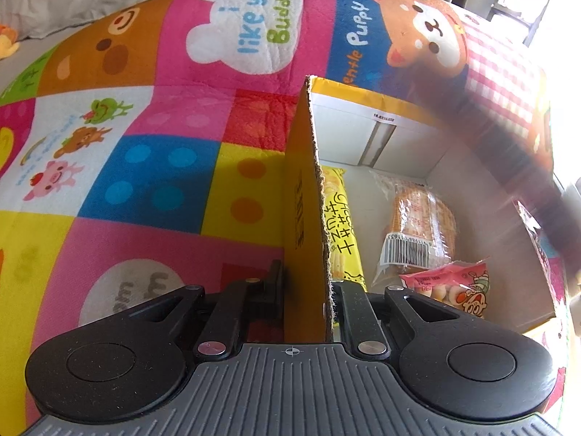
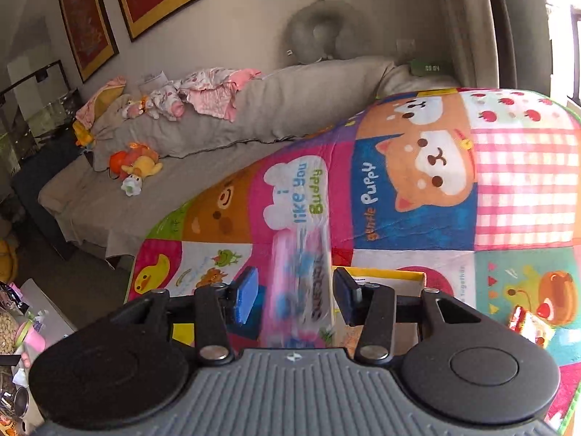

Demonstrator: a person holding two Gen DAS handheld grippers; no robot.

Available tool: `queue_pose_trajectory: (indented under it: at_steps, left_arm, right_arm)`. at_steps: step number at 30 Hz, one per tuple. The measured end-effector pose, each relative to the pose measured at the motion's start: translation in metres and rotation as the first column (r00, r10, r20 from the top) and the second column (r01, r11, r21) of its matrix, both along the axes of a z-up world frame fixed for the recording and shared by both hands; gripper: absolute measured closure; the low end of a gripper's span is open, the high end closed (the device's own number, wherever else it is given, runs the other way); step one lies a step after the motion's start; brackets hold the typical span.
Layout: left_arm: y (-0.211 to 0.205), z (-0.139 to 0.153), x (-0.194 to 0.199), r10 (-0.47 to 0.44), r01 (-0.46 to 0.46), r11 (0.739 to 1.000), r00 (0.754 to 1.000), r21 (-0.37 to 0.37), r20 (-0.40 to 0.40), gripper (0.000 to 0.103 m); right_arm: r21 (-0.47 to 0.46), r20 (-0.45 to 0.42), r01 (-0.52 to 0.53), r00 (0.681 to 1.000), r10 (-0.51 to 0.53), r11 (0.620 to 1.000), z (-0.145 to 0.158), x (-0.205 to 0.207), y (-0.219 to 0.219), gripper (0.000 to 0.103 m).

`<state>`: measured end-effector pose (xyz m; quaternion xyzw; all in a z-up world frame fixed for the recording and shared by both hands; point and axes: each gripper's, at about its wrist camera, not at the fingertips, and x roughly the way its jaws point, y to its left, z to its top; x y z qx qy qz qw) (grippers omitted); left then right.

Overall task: Organize objects
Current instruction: 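Carry the Volcano box over the yellow box and open the right gripper, then reach the right gripper to the bagged round bread bun on the mat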

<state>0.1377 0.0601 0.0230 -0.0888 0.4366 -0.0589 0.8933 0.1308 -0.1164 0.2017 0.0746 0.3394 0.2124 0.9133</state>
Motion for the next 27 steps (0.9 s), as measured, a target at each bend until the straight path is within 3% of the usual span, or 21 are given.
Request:
queue_pose_trajectory:
  at_steps: [4,12,21,24,27]
  left_arm:
    - [0.0,0.0,0.0,0.0,0.0,1.0,1.0,0.003,0.002,0.088]
    - [-0.001,0.0,-0.001,0.005,-0.005,1.0,1.0,0.004,0.001,0.088]
    - [-0.003,0.001,-0.001,0.008,-0.008,1.0,1.0,0.015,-0.001,0.088]
    - [-0.004,0.001,-0.001,0.006,-0.006,1.0,1.0,0.022,0.0,0.088]
    - [-0.004,0.002,-0.001,0.007,-0.007,1.0,1.0,0.026,-0.001,0.088]
  right_arm:
    - [0.009,-0.015,0.01,1.0,-0.01,1.0,-0.006,0.001,-0.004,0.041]
    - [-0.044,-0.021,0.13,0.991,-0.131,0.991,-0.02,-0.005,-0.06,0.037]
    - [-0.085,-0.1,0.345,0.93,-0.352,0.935,-0.058,-0.005,-0.163,0.036]
    - [-0.094,-0.143,0.364,0.916,-0.375,0.926,-0.077,-0.003,-0.177,0.036]
    - [-0.063,-0.202,0.331,0.92,-0.337,0.942,-0.096,-0.003,-0.177,0.036]
